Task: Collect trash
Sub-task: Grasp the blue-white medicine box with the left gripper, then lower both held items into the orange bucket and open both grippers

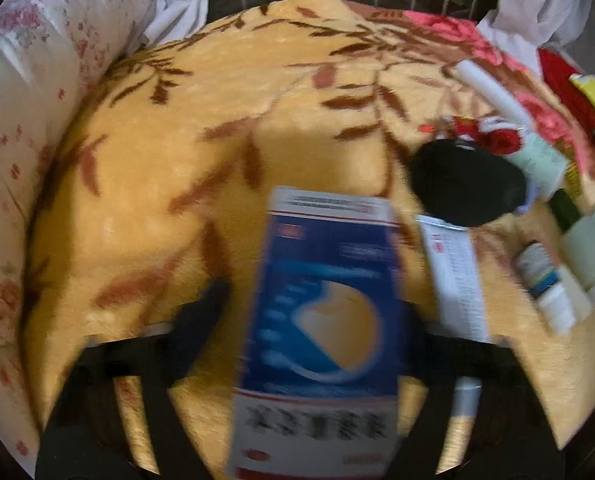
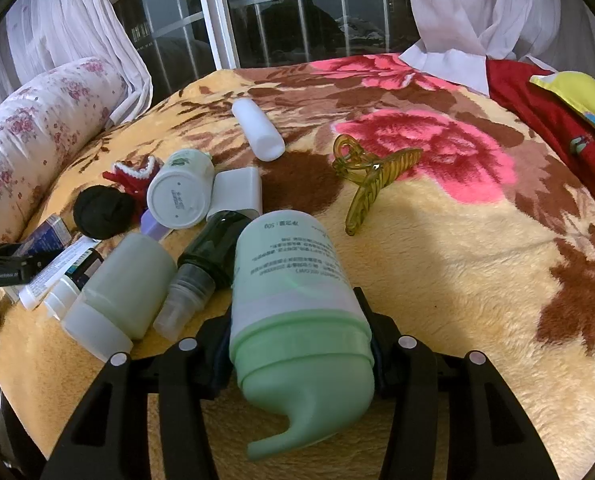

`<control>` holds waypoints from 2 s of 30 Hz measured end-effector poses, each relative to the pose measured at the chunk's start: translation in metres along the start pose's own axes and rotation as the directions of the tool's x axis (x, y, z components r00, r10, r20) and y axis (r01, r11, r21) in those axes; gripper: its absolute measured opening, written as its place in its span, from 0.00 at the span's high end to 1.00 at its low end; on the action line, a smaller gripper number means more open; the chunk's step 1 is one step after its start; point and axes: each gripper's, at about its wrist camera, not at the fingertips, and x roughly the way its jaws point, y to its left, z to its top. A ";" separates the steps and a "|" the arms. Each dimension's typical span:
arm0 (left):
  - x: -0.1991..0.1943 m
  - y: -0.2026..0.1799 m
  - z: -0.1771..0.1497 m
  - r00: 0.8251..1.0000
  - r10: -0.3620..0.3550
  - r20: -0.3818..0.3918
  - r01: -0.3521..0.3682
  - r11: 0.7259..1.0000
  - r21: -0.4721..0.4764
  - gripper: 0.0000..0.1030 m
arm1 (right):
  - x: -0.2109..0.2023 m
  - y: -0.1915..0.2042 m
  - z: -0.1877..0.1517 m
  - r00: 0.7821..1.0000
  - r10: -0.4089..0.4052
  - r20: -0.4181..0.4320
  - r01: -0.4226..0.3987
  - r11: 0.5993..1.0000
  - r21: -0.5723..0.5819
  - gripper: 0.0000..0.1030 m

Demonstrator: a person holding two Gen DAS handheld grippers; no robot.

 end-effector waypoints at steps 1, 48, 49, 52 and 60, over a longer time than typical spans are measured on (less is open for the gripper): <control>-0.002 -0.001 -0.002 1.000 -0.011 0.007 0.011 1.000 -0.007 0.51 | 0.000 0.001 0.000 1.000 -0.002 0.000 0.002 1.000 -0.002 0.51; -0.032 -0.133 -0.253 0.970 -0.132 -0.204 0.168 0.972 0.166 0.51 | -0.080 0.067 -0.232 0.920 0.108 -0.377 -0.203 0.954 -0.221 0.53; -0.028 -0.133 -0.253 0.968 -0.130 -0.217 0.168 0.971 0.168 0.50 | -0.074 0.069 -0.234 0.912 0.099 -0.397 -0.201 0.953 -0.226 0.52; -0.018 -0.134 -0.252 0.962 -0.099 -0.254 0.147 0.972 0.181 0.30 | -0.060 0.072 -0.241 0.892 0.077 -0.446 -0.199 0.952 -0.234 0.52; -0.021 -0.127 -0.254 0.964 -0.101 -0.246 0.145 0.975 0.167 0.29 | -0.072 0.075 -0.234 0.915 0.060 -0.398 -0.171 0.953 -0.250 0.48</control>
